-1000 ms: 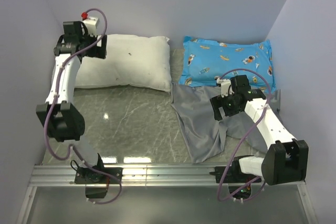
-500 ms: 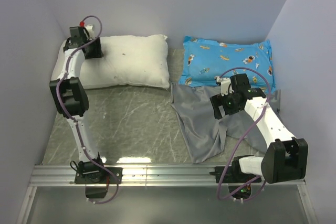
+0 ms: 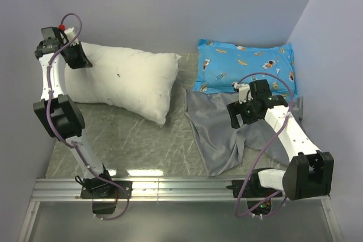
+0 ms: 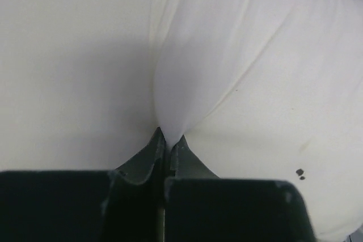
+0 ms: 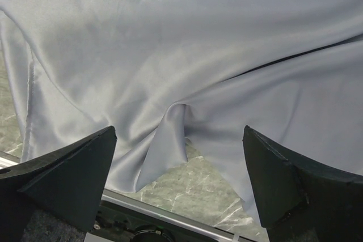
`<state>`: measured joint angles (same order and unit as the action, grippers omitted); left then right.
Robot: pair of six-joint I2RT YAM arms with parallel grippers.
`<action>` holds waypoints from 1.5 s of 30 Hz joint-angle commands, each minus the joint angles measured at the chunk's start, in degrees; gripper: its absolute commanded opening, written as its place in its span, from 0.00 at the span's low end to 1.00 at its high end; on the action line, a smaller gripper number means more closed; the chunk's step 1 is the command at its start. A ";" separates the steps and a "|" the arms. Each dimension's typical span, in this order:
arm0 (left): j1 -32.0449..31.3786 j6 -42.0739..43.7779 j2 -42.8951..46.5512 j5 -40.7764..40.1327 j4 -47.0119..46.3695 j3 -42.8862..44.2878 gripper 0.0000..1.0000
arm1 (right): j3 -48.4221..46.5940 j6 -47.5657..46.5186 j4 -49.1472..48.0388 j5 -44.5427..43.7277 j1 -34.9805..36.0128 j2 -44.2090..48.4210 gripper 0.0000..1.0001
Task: Put the pillow into the pillowcase
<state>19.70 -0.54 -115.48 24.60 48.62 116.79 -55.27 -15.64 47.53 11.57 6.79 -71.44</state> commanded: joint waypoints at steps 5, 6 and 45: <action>3.94 -1.47 22.21 -10.52 9.39 -15.22 0.00 | -2.92 0.17 0.28 1.17 0.33 1.92 1.00; 3.94 -2.09 24.32 -11.67 9.39 -17.89 0.00 | -3.18 0.08 0.28 1.34 0.25 1.92 1.00; -1.31 41.83 41.48 11.45 29.43 -23.21 0.99 | -7.58 -1.50 5.38 8.55 0.25 1.39 1.00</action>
<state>23.24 17.15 -74.63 23.44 69.10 85.12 -60.10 -16.40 51.18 18.55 6.79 -72.16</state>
